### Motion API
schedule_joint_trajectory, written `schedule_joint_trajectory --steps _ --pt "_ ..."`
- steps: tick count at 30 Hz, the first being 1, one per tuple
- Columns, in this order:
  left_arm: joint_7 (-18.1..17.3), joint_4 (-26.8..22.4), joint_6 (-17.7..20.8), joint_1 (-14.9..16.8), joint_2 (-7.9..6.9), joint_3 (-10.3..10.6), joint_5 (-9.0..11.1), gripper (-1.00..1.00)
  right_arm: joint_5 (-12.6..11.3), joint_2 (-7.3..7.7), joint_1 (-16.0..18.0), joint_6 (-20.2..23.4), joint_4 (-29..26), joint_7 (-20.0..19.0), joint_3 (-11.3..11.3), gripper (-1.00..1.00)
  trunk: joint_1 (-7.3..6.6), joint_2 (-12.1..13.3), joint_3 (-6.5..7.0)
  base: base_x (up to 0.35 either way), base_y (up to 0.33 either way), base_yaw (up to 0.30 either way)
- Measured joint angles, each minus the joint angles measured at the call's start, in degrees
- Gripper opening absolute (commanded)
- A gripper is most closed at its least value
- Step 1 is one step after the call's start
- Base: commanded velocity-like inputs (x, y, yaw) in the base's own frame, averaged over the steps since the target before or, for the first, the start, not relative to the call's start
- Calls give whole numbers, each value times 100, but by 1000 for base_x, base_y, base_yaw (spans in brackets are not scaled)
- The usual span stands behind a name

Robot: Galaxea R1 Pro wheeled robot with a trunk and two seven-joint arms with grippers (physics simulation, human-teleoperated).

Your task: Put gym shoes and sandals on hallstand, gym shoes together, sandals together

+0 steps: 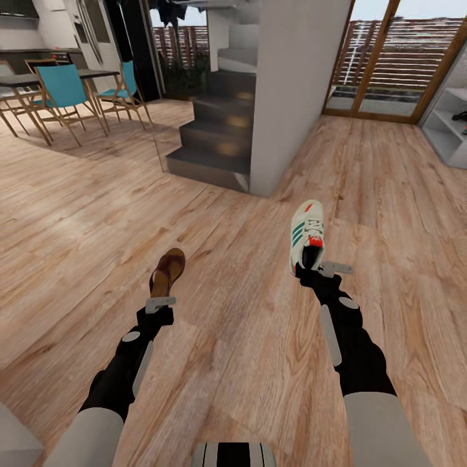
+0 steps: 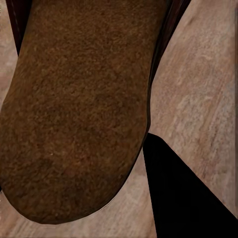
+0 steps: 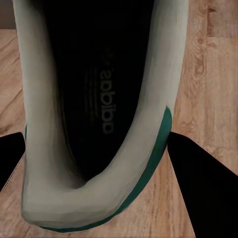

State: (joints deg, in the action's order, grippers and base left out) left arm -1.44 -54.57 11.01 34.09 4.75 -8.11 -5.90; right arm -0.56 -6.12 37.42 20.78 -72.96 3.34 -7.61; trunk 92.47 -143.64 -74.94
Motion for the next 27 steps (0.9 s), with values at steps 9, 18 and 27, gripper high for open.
schedule_joint_trajectory --steps 9,18,27 --pt "1 0 0 0 2 2 0 -100 0 0 0 0 0 0 0 -100 -23 12 285 0 0 0" --pt "2 0 0 0 2 2 0 -100 2 0 0 0 0 0 0 -100 -46 24 570 0 0 0" --pt "1 1 0 -1 2 2 -7 -100 1 0 -1 0 1 0 0 -100 -56 30 745 0 0 0"
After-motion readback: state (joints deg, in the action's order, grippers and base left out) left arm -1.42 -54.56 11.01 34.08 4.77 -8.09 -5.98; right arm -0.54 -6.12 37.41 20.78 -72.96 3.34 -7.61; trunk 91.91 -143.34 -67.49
